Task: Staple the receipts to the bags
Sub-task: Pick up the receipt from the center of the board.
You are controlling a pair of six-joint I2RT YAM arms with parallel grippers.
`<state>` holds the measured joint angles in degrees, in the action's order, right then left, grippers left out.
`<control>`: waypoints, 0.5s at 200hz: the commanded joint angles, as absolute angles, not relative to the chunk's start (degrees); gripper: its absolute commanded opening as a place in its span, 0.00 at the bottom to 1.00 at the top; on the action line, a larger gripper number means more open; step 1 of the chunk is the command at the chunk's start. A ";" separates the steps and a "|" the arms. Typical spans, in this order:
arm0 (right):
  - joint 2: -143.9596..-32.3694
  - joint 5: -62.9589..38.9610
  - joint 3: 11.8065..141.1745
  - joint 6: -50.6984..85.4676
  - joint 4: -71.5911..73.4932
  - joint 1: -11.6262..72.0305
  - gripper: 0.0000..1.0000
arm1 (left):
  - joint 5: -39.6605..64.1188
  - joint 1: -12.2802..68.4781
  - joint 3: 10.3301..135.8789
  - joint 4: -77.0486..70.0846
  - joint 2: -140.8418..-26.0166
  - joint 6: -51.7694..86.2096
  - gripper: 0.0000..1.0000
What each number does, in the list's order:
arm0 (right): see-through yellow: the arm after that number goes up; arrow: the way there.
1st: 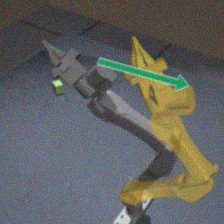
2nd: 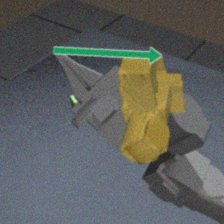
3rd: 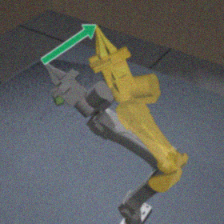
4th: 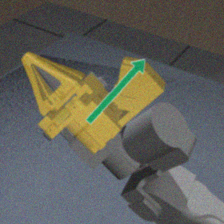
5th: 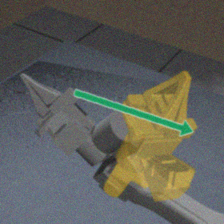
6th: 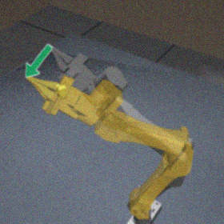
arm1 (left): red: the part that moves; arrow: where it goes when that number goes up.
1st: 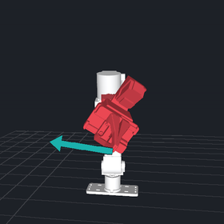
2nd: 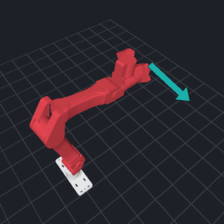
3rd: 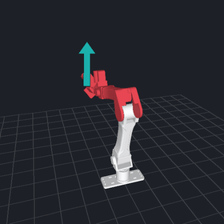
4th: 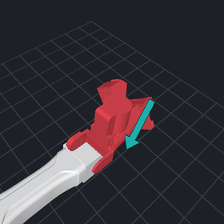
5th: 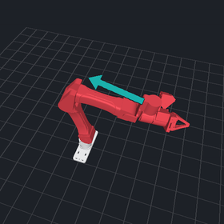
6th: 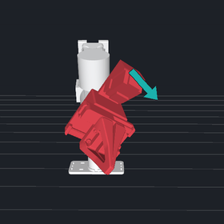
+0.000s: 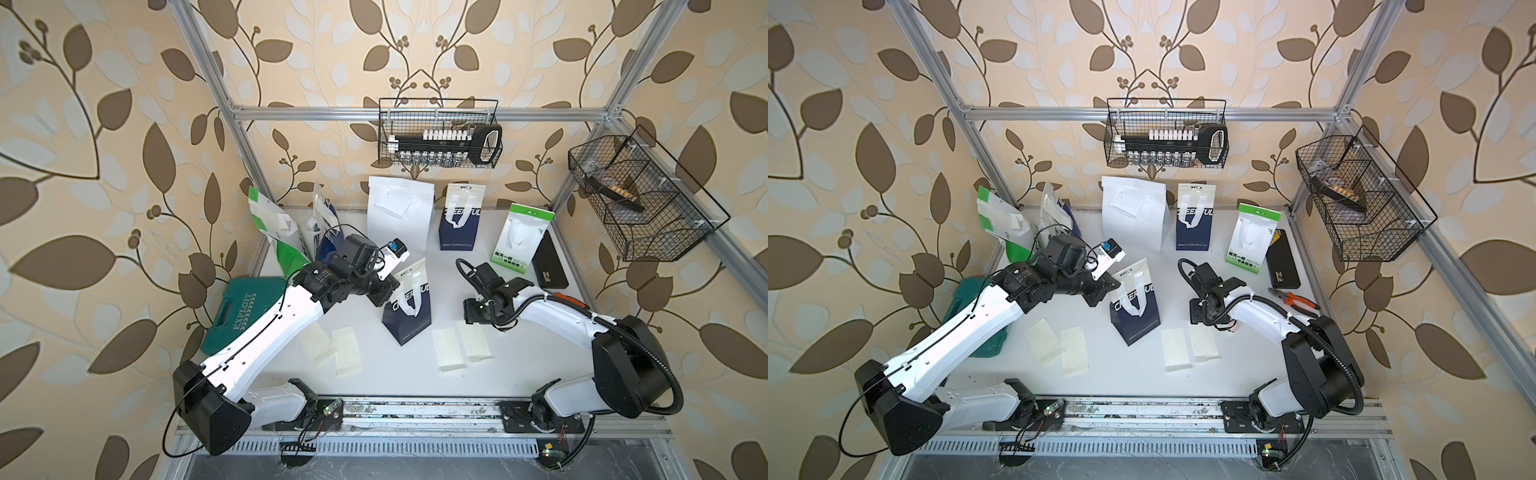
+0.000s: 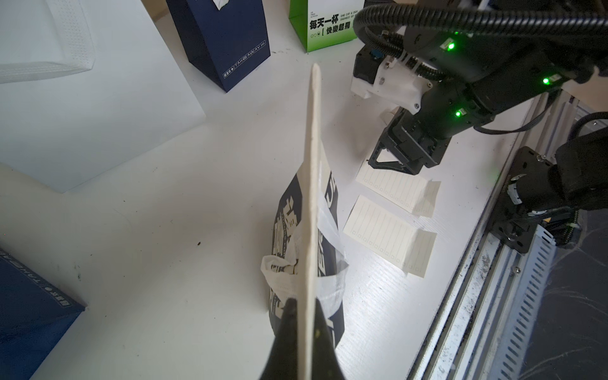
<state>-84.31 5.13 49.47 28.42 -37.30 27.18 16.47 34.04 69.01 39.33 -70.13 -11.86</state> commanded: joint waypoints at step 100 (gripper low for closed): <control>-96.56 7.71 50.13 27.14 -40.10 29.91 0.38 | 17.93 33.40 69.08 40.03 -68.99 -12.57 0.00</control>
<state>-92.47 6.57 50.22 27.62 -37.36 29.30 16.53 34.04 69.01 39.38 -70.13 -11.86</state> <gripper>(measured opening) 0.428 0.054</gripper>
